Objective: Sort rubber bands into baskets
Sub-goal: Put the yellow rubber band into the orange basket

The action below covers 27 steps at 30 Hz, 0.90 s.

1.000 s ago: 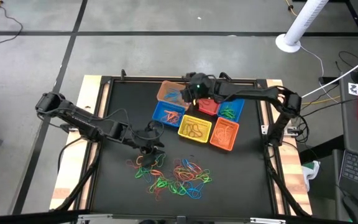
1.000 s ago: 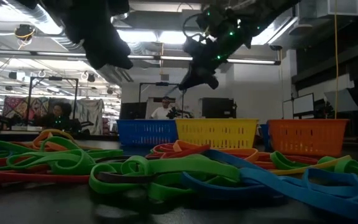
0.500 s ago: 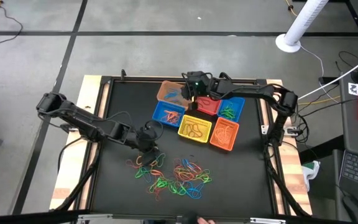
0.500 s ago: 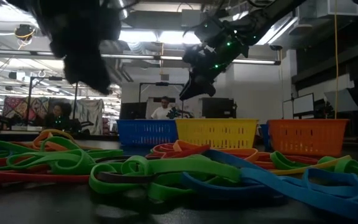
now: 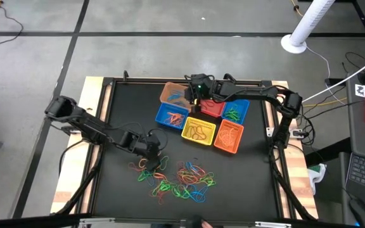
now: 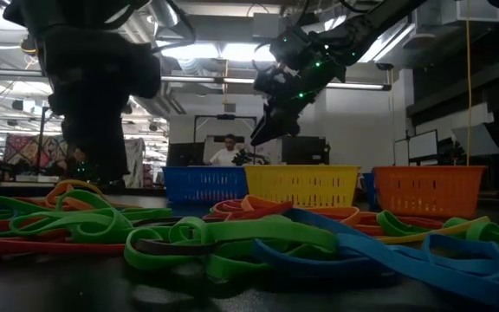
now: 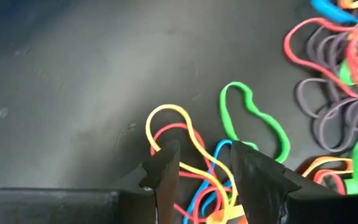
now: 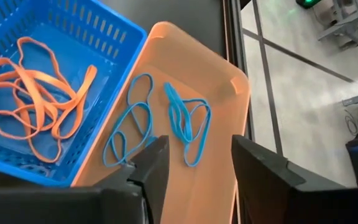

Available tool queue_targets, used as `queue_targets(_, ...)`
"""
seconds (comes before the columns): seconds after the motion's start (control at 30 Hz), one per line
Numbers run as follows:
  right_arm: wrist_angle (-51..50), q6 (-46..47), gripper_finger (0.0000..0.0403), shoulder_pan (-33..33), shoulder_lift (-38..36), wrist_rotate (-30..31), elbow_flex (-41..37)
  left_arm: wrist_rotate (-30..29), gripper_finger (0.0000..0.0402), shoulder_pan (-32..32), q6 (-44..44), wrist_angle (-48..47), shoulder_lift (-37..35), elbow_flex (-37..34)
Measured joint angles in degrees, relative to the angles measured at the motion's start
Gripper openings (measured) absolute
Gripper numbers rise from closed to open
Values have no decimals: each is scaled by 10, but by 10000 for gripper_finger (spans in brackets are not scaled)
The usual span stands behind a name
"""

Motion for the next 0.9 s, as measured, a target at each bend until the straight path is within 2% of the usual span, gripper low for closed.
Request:
queue_targets(0.37,-15,0,175,0,0,0,0,1,141,-30,-60,-7,2,0)
queue_targets(0.9,-30,0,175,0,0,0,0,-1,141,-38,-72,-2,48,0)
